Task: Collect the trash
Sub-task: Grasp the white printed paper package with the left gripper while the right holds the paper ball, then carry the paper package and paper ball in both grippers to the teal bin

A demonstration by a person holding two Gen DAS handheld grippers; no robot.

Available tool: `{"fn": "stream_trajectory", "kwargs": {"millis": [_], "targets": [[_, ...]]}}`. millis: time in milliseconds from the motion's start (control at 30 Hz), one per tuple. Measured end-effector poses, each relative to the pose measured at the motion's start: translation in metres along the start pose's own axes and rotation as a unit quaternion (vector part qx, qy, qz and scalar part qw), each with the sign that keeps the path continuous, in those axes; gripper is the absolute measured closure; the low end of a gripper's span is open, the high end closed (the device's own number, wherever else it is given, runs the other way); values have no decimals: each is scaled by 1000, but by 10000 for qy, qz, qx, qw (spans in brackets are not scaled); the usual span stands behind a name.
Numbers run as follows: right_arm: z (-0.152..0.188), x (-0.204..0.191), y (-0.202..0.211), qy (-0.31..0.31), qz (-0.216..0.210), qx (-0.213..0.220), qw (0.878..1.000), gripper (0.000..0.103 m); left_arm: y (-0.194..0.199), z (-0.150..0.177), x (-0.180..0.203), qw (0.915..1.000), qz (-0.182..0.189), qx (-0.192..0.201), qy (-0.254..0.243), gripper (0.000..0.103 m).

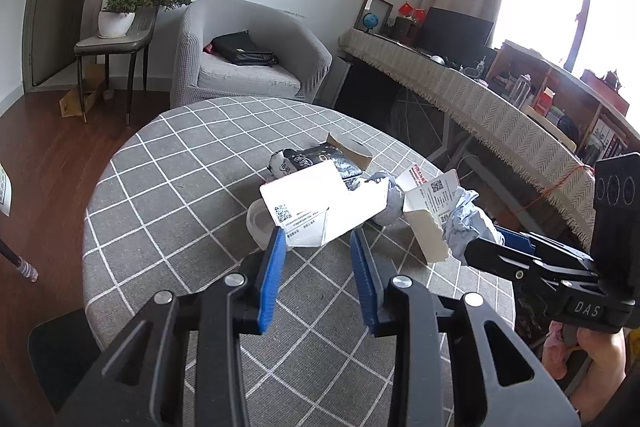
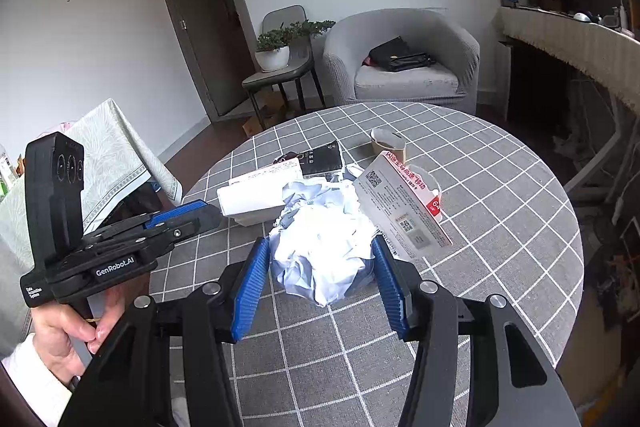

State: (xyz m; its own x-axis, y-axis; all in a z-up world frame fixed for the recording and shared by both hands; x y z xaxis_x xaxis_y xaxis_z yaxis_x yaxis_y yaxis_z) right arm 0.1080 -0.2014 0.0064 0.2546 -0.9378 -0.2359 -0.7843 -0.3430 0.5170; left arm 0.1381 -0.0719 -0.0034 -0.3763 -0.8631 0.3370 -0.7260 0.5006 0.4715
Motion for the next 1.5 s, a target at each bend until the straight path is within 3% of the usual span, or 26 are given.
{"fn": "stream_trajectory", "kwargs": {"millis": [333, 400, 600, 700, 900, 1133, 1400, 1500], "targets": [[-5, 7, -9, 23, -103, -29, 9999, 50, -21, -3, 6, 9996, 231, -32, 149, 73], [-5, 7, -10, 34, -95, -37, 9999, 50, -26, -4, 5, 9991, 343, -54, 247, 85], [-11, 9, -11, 58, -62, -49, 10000, 50, -29, -1, 15, 9981, 568, -88, 228, 96], [-14, 6, -9, 100, -43, -32, 9999, 50, -24, -2, 22, 9978, 645, -83, 110, 99], [-19, -1, -2, 147, 6, 77, 9999, 50, -5, -10, 9, 9947, 910, -35, 470, 101], [-29, -14, -3, 193, -25, 193, 9996, 50, 6, -10, -19, 9784, 1469, -200, 1443, 102], [-33, -17, -6, 256, 34, 217, 9994, 50, 17, -16, -33, 9572, 2008, -275, 2067, 102], [-34, -17, -6, 234, 23, 263, 9994, 50, 17, -14, -35, 9570, 1984, -286, 2099, 102]]}}
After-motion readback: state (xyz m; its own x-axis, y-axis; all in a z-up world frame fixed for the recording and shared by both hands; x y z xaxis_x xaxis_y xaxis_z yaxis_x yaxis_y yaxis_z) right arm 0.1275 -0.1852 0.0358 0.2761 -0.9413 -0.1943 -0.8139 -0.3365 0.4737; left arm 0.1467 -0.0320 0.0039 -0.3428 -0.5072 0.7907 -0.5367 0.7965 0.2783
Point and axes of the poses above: each gripper's, at about its wrist camera, not at the fingertips, and y roughly against the way its jaws point, x to its right, z to its underside, the point moved 2 cm from there along -y, roughly the way its jaws point, and after that the axes turned 5 degrees about x, right-handed, at the moved point
